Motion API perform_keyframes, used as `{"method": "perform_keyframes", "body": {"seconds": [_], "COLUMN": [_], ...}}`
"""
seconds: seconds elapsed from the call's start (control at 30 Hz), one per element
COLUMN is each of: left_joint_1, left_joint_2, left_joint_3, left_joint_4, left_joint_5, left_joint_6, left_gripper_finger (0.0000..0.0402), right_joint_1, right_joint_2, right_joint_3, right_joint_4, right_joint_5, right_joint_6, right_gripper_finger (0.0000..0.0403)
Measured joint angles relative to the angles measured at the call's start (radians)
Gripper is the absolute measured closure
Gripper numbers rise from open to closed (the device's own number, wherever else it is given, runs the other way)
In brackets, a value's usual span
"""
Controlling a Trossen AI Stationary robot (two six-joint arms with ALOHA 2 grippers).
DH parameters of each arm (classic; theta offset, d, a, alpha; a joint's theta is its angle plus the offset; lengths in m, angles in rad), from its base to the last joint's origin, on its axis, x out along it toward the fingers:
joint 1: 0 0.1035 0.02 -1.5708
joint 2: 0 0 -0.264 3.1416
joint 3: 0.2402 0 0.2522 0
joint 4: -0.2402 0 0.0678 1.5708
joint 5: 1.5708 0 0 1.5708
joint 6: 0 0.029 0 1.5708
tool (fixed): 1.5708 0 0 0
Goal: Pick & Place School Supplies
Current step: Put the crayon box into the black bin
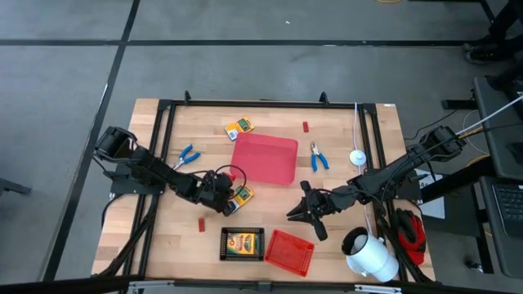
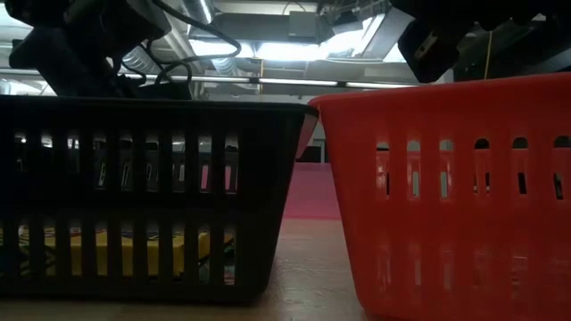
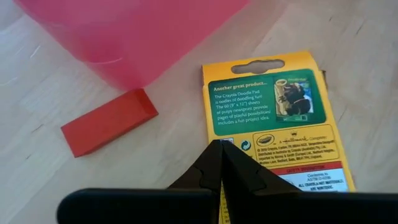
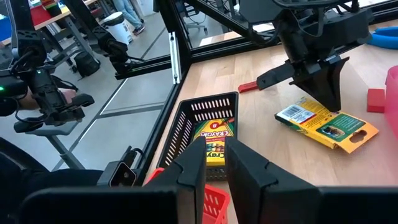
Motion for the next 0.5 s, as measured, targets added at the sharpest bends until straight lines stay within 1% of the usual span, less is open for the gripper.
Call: {"method": "perform_keyframes", "body": {"seconds": [0.27,0.5], "left_joint_1": [0.003,0.001], "left_joint_2": [0.006,0.001], "left_joint_3": [-0.005,-0.065], "left_joint_4": [-0.053,0.054], "left_joint_5": [-0.011,-0.025], "left_joint_6": [-0.013,-0.031], "left_gripper_finger": [0.0400,0.0400], "right_joint_1": [0.000,0.000], "right_joint_2": [0.000,0.001], "right_joint_3": [0.000,0.000], "right_joint_4": [0.000,-0.001], "right_joint_5": [-0.001,-0.008], "right_joint_6": [-0.008,-0.053], "right_gripper_finger": [0.0341,0.0341]}}
